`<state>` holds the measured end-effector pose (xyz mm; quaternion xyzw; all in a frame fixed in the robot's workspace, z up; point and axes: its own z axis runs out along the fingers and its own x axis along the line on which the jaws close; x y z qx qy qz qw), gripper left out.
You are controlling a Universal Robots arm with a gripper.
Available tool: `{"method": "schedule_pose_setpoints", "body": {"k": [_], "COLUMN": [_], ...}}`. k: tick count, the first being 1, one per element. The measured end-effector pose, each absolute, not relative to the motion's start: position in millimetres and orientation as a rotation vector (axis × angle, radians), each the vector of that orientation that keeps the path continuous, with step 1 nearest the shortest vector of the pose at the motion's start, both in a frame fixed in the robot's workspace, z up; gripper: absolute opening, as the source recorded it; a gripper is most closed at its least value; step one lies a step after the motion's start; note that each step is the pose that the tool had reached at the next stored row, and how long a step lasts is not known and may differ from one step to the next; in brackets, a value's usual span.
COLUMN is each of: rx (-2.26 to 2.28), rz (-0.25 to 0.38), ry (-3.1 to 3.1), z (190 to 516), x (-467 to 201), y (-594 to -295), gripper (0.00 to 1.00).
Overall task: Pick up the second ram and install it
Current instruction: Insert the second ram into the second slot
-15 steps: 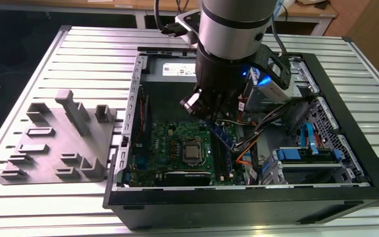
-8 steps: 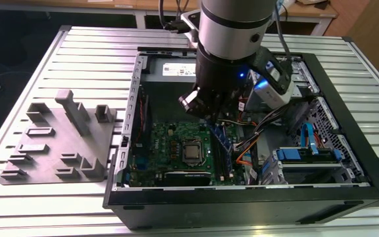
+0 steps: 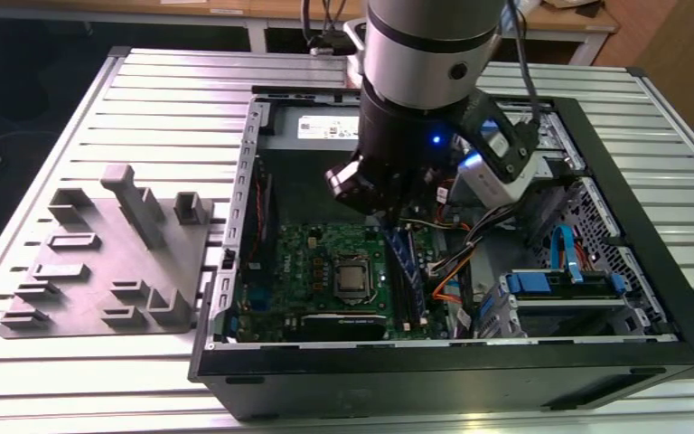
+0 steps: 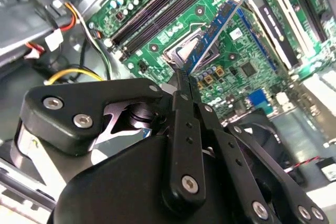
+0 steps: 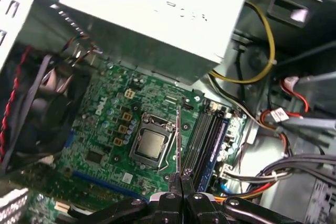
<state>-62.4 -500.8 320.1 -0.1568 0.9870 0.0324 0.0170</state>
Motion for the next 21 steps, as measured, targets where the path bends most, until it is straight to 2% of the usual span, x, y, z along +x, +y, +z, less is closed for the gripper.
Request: {"method": "schedule_pose_setpoints", "body": {"k": [21], "rx": [0.037], "rz": [0.090], "ry": [3.096], "z": [318.2], "x": [-62.4], "y": [-500.8], "gripper": [0.09]}}
